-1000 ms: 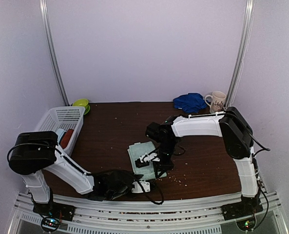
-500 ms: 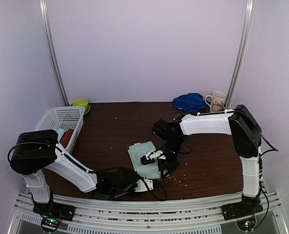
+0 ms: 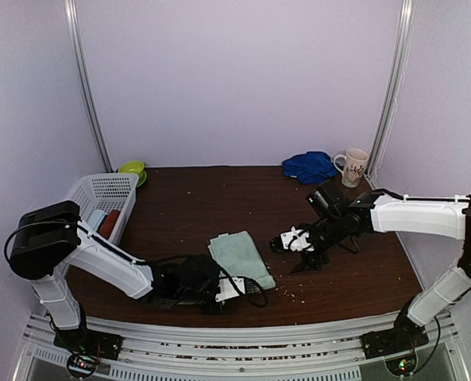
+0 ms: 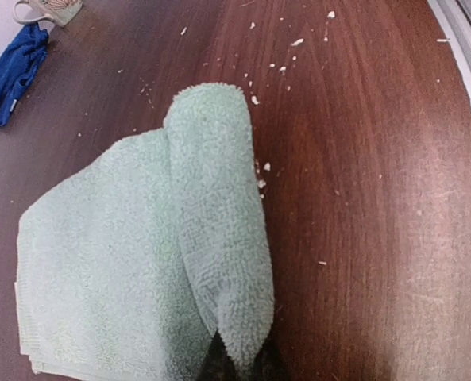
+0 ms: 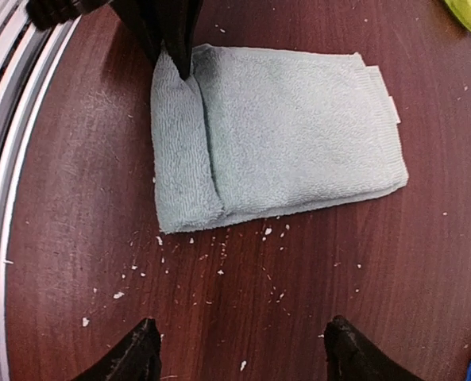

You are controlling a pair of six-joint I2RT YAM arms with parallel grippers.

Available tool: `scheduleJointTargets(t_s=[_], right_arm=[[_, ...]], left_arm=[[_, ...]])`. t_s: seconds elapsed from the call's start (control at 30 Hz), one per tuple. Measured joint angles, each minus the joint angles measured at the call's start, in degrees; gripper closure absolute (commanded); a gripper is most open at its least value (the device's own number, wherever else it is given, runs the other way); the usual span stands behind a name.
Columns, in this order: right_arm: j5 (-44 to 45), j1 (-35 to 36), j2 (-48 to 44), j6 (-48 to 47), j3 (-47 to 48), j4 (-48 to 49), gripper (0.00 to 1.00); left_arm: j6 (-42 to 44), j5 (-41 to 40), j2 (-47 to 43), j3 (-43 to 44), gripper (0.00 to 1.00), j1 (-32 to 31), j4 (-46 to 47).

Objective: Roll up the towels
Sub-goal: Roll the towel at the center of the board.

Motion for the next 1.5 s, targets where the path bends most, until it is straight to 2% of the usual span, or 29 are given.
scheduleJointTargets(t_s=[0.2, 0.5, 0.97, 1.07, 1.23, 1.5], right_arm=[[3.98, 1.18, -9.14, -6.56, -13.14, 16.31, 0.27], [10.19, 9.31, -11.30, -11.13, -21.62, 31.10, 0.27], [22.05, 21.09, -2.71, -11.93, -24.20, 43.45, 0.38], [24.35, 22.73, -0.66, -11.34, -24.20, 45.42, 0.39], [27.76, 25.00, 2.58, -10.49, -24.17, 47.50, 0.47], [34.56, 27.93, 8.35, -8.98, -23.93, 53.48, 0.51]], left_arm=[[-3.65, 11.45, -1.03, 1.86, 1.00, 5.38, -5.16], [-11.02, 26.16, 0.33, 4.07, 1.00, 11.39, -8.37], [-22.38, 45.48, 3.52, 0.17, 1.00, 18.58, 0.66], [-25.07, 48.06, 4.72, -0.11, 1.00, 19.74, 2.67], [-28.87, 51.69, 6.64, -0.11, 1.00, 21.24, 5.18], [-33.70, 57.81, 10.12, -0.04, 1.00, 24.13, 9.88]])
